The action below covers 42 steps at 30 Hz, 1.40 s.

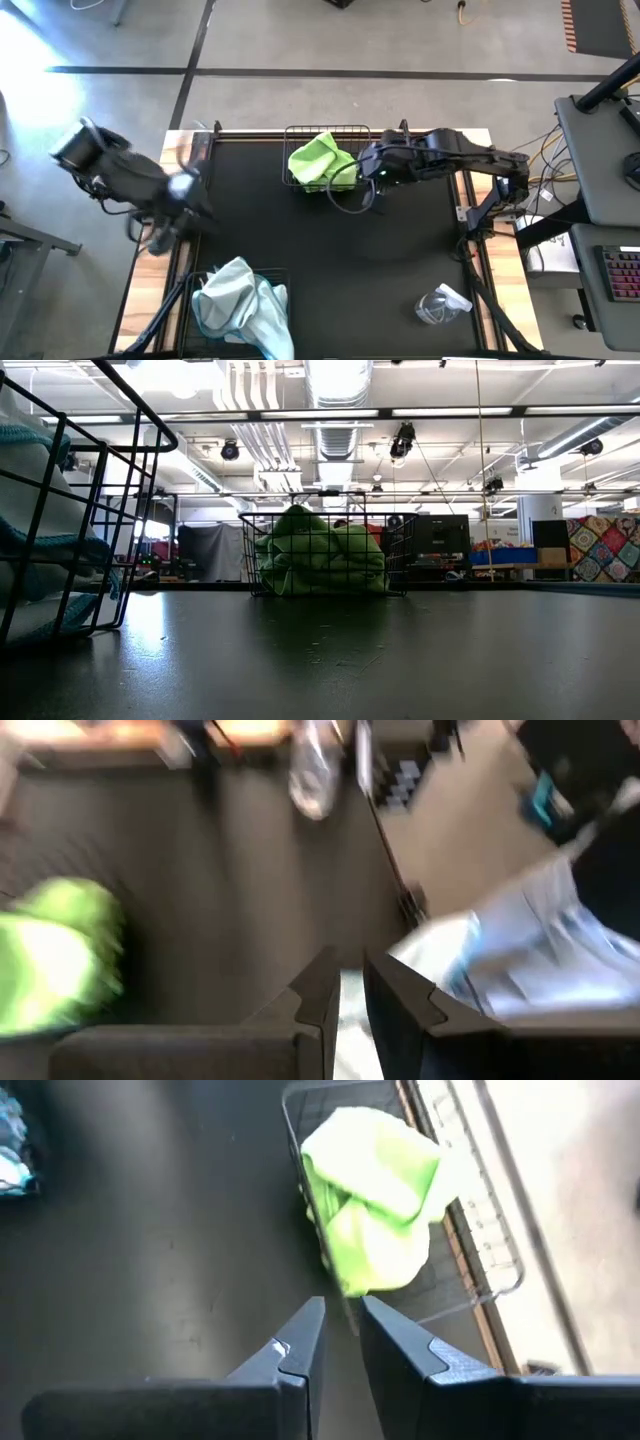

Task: Sort microfiber towel by color & place in baskets
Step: Return to Home Position

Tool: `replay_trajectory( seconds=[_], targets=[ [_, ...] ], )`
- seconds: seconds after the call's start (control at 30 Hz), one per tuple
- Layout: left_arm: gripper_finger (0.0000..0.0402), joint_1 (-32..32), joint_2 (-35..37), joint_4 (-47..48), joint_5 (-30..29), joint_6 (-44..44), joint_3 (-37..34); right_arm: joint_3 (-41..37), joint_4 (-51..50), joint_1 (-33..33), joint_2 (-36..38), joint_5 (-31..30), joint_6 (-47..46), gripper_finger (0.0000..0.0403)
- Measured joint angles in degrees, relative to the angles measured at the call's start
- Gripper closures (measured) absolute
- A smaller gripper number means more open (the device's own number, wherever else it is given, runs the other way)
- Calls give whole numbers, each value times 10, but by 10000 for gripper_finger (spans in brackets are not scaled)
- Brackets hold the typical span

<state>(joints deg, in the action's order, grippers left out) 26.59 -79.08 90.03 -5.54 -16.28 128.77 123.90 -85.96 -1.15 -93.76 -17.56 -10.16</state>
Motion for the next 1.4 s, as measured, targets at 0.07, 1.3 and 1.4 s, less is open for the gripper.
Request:
replay_trajectory(
  seconds=[0.07,1.3,1.4],
  targets=[
    [367,0,2,0,-39,13,37,24,-11,0,0,0,27,344],
    [367,0,167,-1,-60,-18,-64,92,-40,-1,73,0,1,344],
    [367,0,207,-15,-61,-18,-106,71,-41,-1,85,0,6,344]
  ],
)
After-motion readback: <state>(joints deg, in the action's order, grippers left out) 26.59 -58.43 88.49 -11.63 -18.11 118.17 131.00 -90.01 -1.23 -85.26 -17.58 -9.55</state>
